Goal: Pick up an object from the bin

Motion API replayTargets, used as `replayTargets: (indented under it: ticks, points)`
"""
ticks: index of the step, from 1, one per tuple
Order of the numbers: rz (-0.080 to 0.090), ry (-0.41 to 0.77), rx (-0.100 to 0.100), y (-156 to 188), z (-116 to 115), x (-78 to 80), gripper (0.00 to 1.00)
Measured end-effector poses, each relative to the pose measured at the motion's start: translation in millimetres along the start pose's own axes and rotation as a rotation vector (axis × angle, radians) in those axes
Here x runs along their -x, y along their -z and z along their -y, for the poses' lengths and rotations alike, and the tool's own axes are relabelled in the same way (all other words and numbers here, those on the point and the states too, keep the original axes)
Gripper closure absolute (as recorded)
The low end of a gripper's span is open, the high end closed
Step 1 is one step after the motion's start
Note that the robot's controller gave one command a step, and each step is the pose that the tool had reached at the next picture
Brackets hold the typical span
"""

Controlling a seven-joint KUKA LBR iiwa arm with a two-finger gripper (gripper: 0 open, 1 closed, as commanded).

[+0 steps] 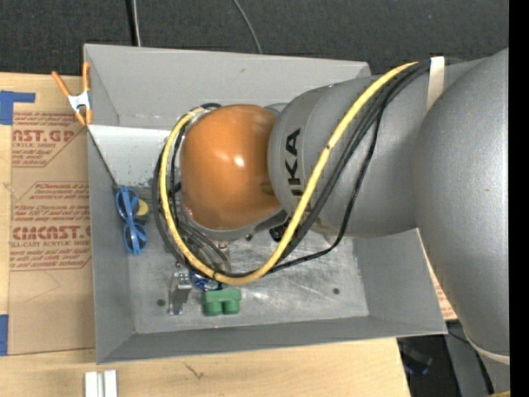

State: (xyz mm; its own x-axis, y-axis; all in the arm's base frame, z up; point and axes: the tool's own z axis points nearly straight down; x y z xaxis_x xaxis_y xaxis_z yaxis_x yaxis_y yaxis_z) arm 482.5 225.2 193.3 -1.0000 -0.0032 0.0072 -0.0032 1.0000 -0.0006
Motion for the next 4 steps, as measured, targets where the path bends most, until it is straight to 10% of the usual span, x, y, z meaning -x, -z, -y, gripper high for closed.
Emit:
replayTargets:
  ticks: [2,3,4]
  points:
    - [0.019,-0.013,0.010,-120,104,27.9,0.00]
    - [0.019,-0.012,0.010,-117,102,28.5,1.00]
    - [0.017,0.026,0.002,28,106,31.7,1.00]
